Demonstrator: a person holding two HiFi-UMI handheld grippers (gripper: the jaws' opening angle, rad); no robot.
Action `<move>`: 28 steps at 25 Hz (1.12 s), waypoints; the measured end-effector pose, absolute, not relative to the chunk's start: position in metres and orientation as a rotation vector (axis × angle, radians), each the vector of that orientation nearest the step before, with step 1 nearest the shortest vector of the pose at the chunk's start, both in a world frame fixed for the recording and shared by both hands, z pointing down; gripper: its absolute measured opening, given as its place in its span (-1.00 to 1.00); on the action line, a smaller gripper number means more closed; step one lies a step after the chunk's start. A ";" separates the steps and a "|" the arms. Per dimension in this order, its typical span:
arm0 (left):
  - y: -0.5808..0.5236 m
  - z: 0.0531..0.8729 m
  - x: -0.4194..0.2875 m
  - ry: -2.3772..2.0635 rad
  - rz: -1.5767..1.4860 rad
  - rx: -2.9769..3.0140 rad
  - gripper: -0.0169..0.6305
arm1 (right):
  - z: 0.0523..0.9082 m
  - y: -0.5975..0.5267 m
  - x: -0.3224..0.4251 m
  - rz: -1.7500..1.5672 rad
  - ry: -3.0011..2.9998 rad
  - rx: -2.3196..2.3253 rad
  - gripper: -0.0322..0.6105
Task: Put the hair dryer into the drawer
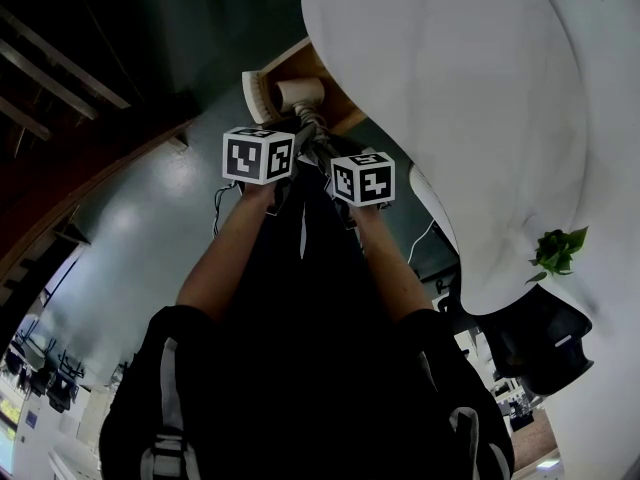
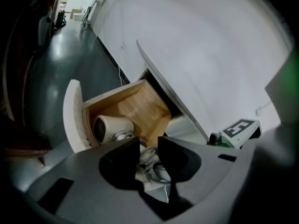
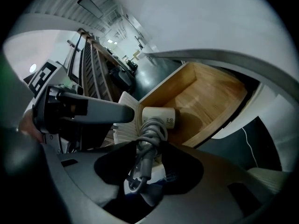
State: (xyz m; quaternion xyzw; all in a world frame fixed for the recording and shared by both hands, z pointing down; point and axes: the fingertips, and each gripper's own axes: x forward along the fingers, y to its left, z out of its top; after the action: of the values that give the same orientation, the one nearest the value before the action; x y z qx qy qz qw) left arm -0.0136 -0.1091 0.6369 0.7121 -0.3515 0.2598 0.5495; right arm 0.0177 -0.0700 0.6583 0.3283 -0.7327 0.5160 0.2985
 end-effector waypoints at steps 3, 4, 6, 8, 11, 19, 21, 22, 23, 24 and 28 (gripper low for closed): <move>-0.111 0.631 -0.021 -0.870 0.610 1.724 -0.72 | 0.659 -0.071 0.016 1.318 -1.940 0.862 -0.31; -0.111 0.629 -0.023 -0.880 0.609 1.739 -0.75 | 0.659 -0.071 0.015 1.295 -1.939 0.856 -0.31; -0.111 0.624 -0.026 -0.895 0.610 1.767 -0.78 | 0.657 -0.072 0.014 1.232 -1.947 0.854 -0.30; -0.111 0.618 -0.029 -0.919 0.610 1.799 -0.89 | 0.654 -0.076 0.012 1.135 -1.972 0.863 -0.29; -0.109 0.608 -0.031 -0.937 0.585 1.850 -0.92 | 0.645 -0.085 0.012 0.994 -2.014 0.901 -0.33; -0.097 0.583 -0.037 -1.009 0.544 1.913 -0.92 | 0.596 -0.103 0.025 0.854 -2.087 1.099 -0.64; -0.097 0.567 -0.040 -1.059 0.526 1.960 -0.92 | 0.571 -0.107 0.027 0.801 -2.125 1.172 -0.71; -0.099 0.557 -0.041 -1.087 0.513 1.990 -0.92 | 0.557 -0.109 0.028 0.772 -2.143 1.210 -0.74; -0.101 0.546 -0.042 -1.118 0.499 2.023 -0.92 | 0.541 -0.112 0.030 0.742 -2.164 1.248 -0.78; -0.104 0.534 -0.043 -1.152 0.488 2.058 -0.92 | 0.525 -0.114 0.030 0.712 -2.185 1.285 -0.80; -0.113 0.477 -0.050 -1.284 0.427 2.200 -0.92 | 0.460 -0.119 0.033 0.551 -2.274 1.407 -0.83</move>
State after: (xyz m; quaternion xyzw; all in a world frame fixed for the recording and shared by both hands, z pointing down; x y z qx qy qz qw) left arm -0.0497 -0.1131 0.4775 0.8187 -0.4779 0.1589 0.2759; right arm 0.0332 -0.1193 0.4601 0.5046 -0.8154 0.1976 0.2039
